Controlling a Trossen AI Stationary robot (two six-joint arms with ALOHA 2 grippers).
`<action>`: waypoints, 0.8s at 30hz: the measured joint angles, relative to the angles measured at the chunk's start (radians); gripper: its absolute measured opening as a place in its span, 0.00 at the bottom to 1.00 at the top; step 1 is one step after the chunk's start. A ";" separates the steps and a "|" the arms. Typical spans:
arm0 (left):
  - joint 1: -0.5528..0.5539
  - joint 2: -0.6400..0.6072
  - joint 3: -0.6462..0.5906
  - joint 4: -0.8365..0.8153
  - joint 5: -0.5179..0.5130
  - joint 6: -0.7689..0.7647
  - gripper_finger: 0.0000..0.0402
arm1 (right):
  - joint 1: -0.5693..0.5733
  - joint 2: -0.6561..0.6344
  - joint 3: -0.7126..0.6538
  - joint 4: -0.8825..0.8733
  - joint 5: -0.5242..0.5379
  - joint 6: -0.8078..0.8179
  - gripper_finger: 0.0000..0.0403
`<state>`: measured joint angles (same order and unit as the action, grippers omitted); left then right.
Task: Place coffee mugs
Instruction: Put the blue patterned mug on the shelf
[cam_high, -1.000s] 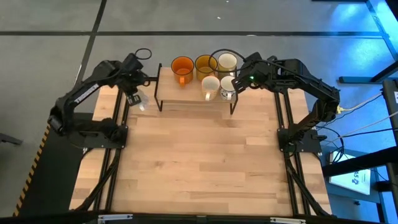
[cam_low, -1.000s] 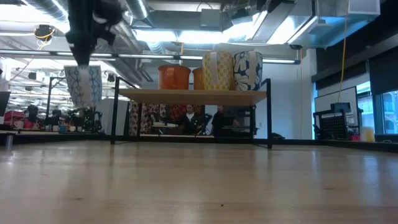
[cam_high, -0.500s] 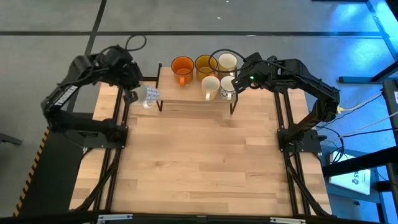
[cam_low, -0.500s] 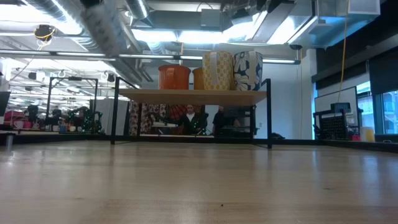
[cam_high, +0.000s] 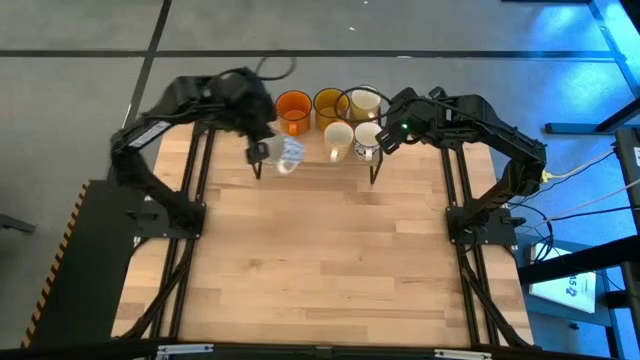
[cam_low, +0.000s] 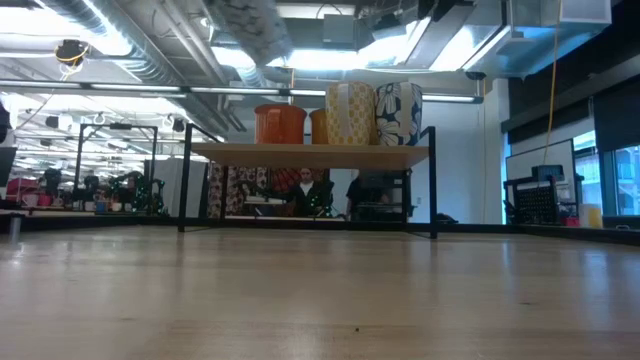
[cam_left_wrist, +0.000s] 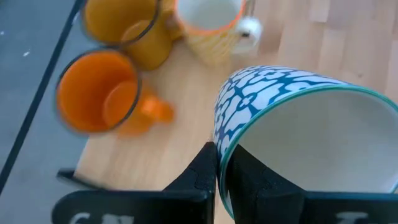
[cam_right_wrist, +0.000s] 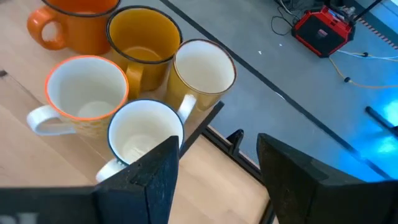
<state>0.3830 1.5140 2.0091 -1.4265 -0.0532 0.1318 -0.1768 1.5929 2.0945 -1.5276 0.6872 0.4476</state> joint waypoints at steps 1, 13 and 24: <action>-0.007 0.036 0.034 0.000 0.002 0.001 0.03 | 0.000 0.000 0.000 -0.001 0.000 -0.008 0.51; 0.008 0.366 0.301 -0.114 -0.030 0.051 0.03 | 0.000 0.000 -0.014 -0.044 0.000 -0.028 0.51; 0.050 0.461 0.301 -0.123 -0.087 0.155 0.03 | 0.000 0.000 -0.095 -0.044 0.000 -0.035 0.51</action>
<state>0.4328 1.9747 2.3096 -1.5494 -0.1398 0.2871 -0.1768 1.5929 1.9992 -1.5712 0.6872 0.4126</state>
